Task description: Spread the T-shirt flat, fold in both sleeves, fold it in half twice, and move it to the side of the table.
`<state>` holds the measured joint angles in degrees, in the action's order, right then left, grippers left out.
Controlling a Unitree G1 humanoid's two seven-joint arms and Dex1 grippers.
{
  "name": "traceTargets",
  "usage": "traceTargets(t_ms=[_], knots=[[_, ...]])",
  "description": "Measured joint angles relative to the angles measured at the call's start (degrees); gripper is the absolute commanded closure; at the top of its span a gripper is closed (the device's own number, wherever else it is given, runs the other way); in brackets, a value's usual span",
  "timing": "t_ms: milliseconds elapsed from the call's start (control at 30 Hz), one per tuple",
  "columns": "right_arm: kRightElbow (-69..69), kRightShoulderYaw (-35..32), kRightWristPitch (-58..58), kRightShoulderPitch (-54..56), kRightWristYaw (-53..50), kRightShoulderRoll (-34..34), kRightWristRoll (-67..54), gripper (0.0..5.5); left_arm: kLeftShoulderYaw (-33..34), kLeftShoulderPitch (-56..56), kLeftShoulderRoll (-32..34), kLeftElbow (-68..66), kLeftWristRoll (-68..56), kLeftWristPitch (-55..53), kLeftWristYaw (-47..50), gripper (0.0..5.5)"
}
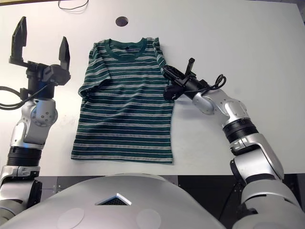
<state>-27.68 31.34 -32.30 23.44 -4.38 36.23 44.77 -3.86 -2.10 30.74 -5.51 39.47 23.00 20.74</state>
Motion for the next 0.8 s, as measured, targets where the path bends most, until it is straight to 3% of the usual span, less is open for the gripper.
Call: traceTargets(t_ms=[167, 633, 700, 800], knots=[[1.31, 0.99, 1.22, 0.02, 2.32, -3.62, 1.15, 5.37, -0.55, -0.56, -0.71, -2.37, 0.03, 0.29, 0.02, 0.76], [-3.93, 1.25, 2.49, 4.77, 2.30, -10.79, 1.83, 2.92, -1.21, -0.95, -1.03, -5.86, -0.52, 1.62, 0.00, 0.76], [0.45, 0.24, 2.16, 3.91, 3.56, -10.17, 0.81, 2.50, -1.27, -0.76, 0.02, -6.26, -0.72, 2.80, -1.14, 0.76], [14.94, -7.66, -0.31, -4.21, 8.75, -2.48, -10.65, 2.37, 0.63, 5.72, 6.96, -3.65, -5.04, 8.17, -6.87, 0.76]])
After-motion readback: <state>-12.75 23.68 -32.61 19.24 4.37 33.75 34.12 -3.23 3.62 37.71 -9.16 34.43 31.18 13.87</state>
